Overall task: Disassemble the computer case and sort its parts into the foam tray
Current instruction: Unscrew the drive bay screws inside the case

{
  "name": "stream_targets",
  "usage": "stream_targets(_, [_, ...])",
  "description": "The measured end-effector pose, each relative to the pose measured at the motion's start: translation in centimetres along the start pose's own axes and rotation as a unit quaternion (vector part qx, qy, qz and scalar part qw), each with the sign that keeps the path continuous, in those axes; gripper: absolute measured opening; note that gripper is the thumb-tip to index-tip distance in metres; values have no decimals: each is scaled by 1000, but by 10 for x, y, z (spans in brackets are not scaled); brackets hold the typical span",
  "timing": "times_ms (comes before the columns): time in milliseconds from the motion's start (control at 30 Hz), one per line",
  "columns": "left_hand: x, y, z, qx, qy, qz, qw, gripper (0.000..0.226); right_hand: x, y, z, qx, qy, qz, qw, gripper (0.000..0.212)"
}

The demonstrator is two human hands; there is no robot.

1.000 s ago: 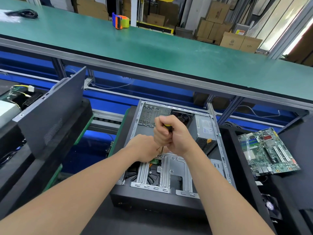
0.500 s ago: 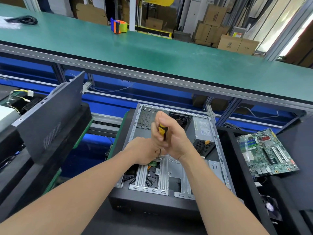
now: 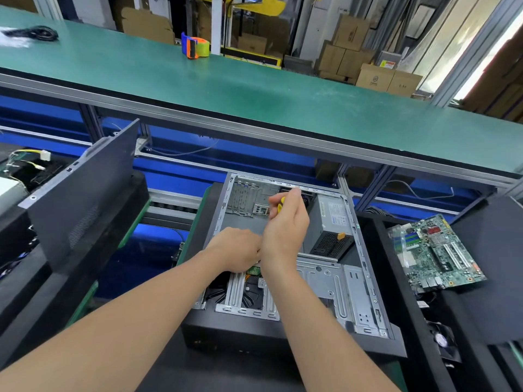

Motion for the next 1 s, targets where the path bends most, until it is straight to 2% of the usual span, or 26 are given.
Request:
stream_targets(167, [-5, -4, 4, 6, -19, -6, 1000, 30, -1, -13, -9, -131, -57, 34, 989, 41])
stream_targets(333, [-8, -8, 9, 11, -39, -15, 999, 37, -5, -31, -15, -311, -21, 60, 948, 47])
stream_targets(433, [-7, -8, 8, 8, -48, -20, 999, 33, -6, -44, -15, -421, -13, 104, 901, 47])
stream_targets(567, [-8, -7, 9, 14, -61, -18, 998, 31, -10, -59, -15, -555, -6, 161, 816, 40])
stream_targets(667, [-10, -7, 11, 13, -51, -15, 999, 35, -10, -65, -14, -615, -24, 194, 764, 40])
stream_targets(733, [-11, -8, 12, 16, -45, -9, 999, 33, -8, -65, -14, -634, -40, 205, 744, 41])
stream_targets(800, [-10, -9, 13, 22, -45, -5, 999, 28, -6, -63, -14, -636, -45, 188, 747, 35])
stream_targets(867, [-9, -8, 12, 36, -36, -10, 999, 24, -2, -60, -15, -614, -38, 153, 773, 28])
stream_targets(933, [-8, -7, 12, 44, -29, -15, 999, 23, 3, -54, -17, -559, -14, 113, 821, 22])
stream_targets(1000, [-7, -8, 11, 41, -38, -7, 998, 22, 6, -45, -19, -477, -6, 91, 874, 27])
Point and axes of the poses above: each hand's wrist, its own y-axis away from the middle knuckle, its own z-axis out of the palm, x = y × z, the point moved 1 cm from there along -y, towards the middle knuckle, and after that the axes turned 13 degrees about z, right-handed, at the moved point
